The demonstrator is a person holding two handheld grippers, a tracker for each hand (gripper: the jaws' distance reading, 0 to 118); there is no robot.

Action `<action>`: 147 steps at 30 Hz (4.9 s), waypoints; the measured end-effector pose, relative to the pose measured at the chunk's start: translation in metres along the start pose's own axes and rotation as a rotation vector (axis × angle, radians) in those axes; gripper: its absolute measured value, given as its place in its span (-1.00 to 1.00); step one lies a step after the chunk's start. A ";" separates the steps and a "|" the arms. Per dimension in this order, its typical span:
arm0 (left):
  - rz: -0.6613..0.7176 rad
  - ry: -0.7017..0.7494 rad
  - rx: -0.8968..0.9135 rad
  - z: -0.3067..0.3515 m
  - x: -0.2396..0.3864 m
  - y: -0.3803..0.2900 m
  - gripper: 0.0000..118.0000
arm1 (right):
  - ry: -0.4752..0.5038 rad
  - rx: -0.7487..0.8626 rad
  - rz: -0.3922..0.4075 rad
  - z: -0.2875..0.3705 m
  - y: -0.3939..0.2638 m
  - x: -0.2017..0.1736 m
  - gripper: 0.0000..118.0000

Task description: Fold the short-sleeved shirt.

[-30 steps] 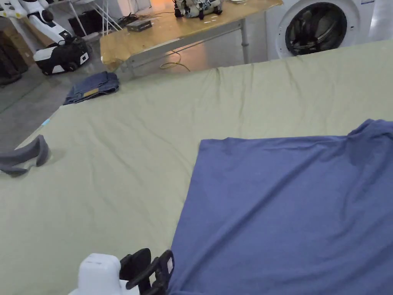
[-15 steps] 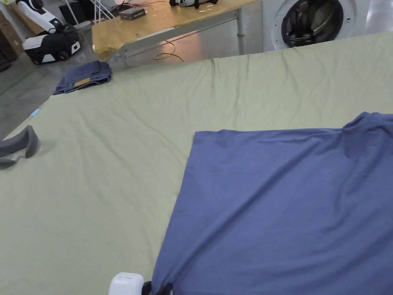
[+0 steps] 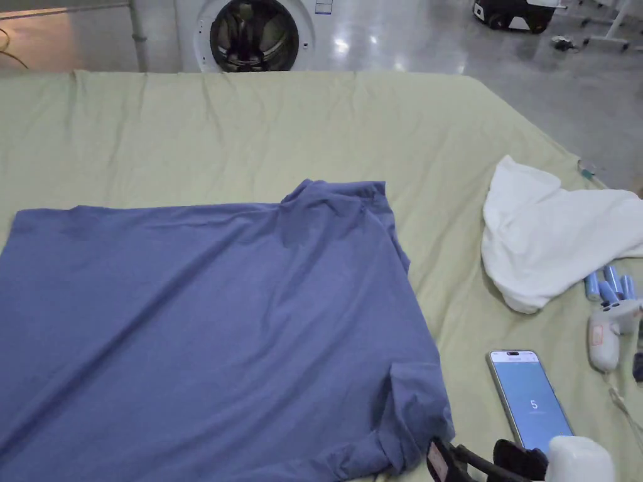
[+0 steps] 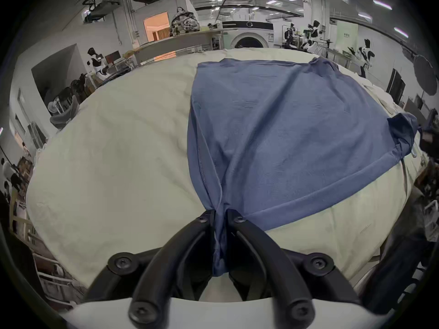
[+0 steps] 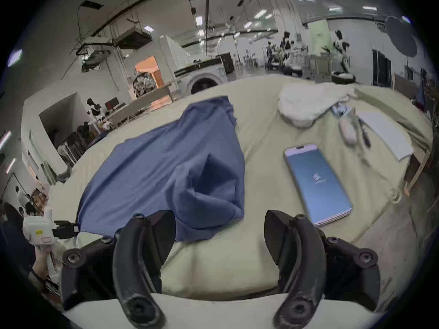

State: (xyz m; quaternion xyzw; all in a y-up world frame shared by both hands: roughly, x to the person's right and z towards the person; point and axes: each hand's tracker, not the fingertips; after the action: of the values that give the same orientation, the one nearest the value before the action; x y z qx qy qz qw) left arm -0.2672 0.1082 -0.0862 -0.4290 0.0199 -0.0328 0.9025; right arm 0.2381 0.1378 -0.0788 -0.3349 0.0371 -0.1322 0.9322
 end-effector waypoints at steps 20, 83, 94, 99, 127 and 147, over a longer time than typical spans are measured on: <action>0.210 -0.224 0.216 0.042 -0.038 0.074 -0.92 | 0.105 0.097 0.077 -0.016 0.068 -0.019 -0.94; 0.038 -0.028 -0.056 -0.126 -0.019 0.167 -0.29 | -0.014 0.068 0.211 -0.004 0.024 -0.008 -1.00; -0.113 0.023 -0.096 -0.131 0.007 0.164 -0.95 | -0.049 -0.042 0.015 -0.133 0.089 0.014 0.18; -0.105 0.016 -0.093 -0.130 0.006 0.162 -0.95 | -0.101 -0.143 0.017 -0.184 0.101 0.015 -0.28; 0.245 -0.183 0.021 0.045 -0.050 -0.010 -0.92 | -0.070 -0.123 -0.029 -0.015 0.023 0.017 -0.74; 0.069 -0.029 0.631 0.165 0.018 0.066 -1.00 | 0.164 0.187 0.314 0.031 0.086 -0.076 -1.00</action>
State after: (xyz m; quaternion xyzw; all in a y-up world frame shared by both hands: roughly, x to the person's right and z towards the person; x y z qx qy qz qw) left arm -0.2356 0.2759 -0.0331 -0.1273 0.0104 -0.0007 0.9918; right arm 0.1891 0.2412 -0.1108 -0.2250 0.1525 -0.0149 0.9622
